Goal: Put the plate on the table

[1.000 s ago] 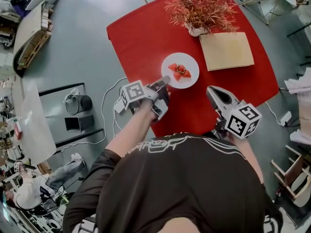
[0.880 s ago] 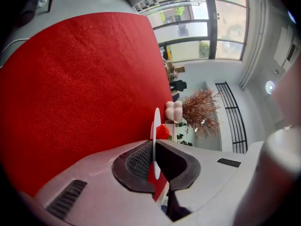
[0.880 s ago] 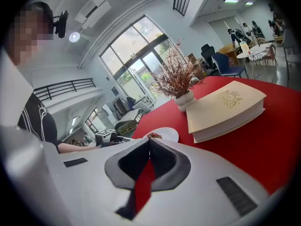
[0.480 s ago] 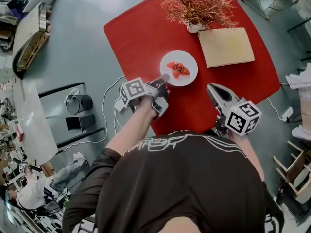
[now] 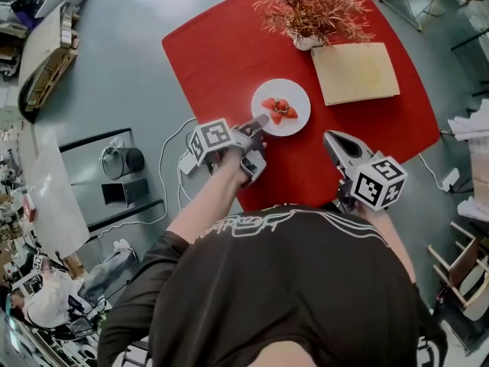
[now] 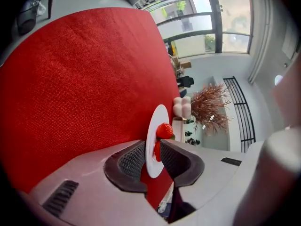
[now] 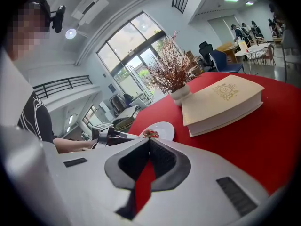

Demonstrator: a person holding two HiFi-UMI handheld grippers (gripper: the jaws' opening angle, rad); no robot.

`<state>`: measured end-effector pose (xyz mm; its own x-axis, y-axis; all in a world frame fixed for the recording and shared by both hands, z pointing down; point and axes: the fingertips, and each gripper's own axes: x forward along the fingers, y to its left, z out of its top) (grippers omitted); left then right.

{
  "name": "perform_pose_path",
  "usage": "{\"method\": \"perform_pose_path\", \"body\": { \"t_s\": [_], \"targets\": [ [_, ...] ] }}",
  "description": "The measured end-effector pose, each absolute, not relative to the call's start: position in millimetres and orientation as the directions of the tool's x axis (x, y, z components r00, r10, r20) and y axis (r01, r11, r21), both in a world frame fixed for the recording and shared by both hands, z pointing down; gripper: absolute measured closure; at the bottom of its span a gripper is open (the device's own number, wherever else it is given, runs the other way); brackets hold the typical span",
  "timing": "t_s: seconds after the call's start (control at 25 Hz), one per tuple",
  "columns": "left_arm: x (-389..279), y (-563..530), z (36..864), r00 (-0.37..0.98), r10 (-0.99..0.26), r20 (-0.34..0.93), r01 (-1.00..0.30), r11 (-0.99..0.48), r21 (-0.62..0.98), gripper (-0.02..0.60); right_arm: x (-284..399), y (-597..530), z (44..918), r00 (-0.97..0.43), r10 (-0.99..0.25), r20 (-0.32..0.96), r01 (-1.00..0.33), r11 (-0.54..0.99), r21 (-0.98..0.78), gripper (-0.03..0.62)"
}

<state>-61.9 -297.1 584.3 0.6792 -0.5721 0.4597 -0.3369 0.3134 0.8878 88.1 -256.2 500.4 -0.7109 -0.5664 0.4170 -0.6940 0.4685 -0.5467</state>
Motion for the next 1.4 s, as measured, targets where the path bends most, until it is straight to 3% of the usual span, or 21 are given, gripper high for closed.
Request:
{"method": "perform_pose_path", "body": {
  "t_s": [0.44, 0.68, 1.04, 1.4],
  "targets": [
    [-52.9, -302.6, 570.0, 0.707, -0.582, 0.402, -0.341, 0.219, 0.914, 0.344, 90.2, -253.6, 509.7, -0.704, -0.565, 0.43, -0.7, 0.452, -0.553, 0.586],
    [-46.6, -299.7, 565.5, 0.71, -0.543, 0.448, -0.471, 0.107, 0.876, 0.295, 90.1, -248.1, 511.3, -0.704, -0.564, 0.432, -0.699, 0.448, -0.557, 0.586],
    [-40.0, -293.5, 563.9, 0.706, -0.468, 0.532, -0.631, -0.072, 0.773, 0.259, 89.2, -243.1, 514.5, -0.702, -0.562, 0.438, -0.702, 0.439, -0.561, 0.586],
    [-43.3, -277.3, 573.1, 0.594, -0.371, 0.714, -0.795, -0.409, 0.448, 0.256, 85.4, -238.8, 514.6, -0.704, -0.554, 0.444, -0.701, 0.443, -0.559, 0.586]
  ]
}}
